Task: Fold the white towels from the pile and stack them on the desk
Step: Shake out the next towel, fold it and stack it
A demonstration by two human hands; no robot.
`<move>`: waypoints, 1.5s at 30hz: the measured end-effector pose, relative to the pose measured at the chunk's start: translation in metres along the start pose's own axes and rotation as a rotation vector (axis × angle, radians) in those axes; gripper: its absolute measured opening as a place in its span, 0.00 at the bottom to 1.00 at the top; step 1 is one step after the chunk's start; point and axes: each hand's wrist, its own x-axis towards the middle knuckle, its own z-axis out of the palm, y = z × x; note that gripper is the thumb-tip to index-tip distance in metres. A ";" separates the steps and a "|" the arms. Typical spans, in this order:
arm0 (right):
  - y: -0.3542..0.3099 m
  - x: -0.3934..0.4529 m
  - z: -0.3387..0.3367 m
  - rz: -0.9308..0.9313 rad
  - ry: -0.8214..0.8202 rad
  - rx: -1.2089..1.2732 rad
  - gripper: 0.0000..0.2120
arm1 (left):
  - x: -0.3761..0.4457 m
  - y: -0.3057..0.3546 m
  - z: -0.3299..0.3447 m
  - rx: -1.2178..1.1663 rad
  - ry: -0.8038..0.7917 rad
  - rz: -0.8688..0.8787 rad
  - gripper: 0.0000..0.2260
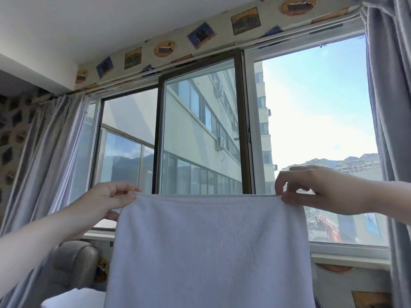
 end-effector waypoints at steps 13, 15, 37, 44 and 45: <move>-0.005 -0.007 0.031 -0.140 0.083 -0.244 0.25 | -0.004 -0.005 0.000 0.100 -0.043 -0.006 0.06; -0.005 -0.008 0.034 -0.049 0.070 -0.080 0.21 | -0.005 -0.006 0.000 0.101 -0.047 -0.007 0.06; -0.002 0.006 0.026 0.249 -0.080 0.251 0.23 | -0.001 -0.030 0.011 0.257 0.060 0.140 0.06; -0.004 0.001 0.056 0.286 0.139 0.935 0.14 | -0.016 -0.040 0.003 0.006 0.182 0.204 0.10; -0.005 0.002 0.061 0.313 0.187 0.980 0.16 | -0.019 -0.041 0.002 -0.023 0.177 0.191 0.10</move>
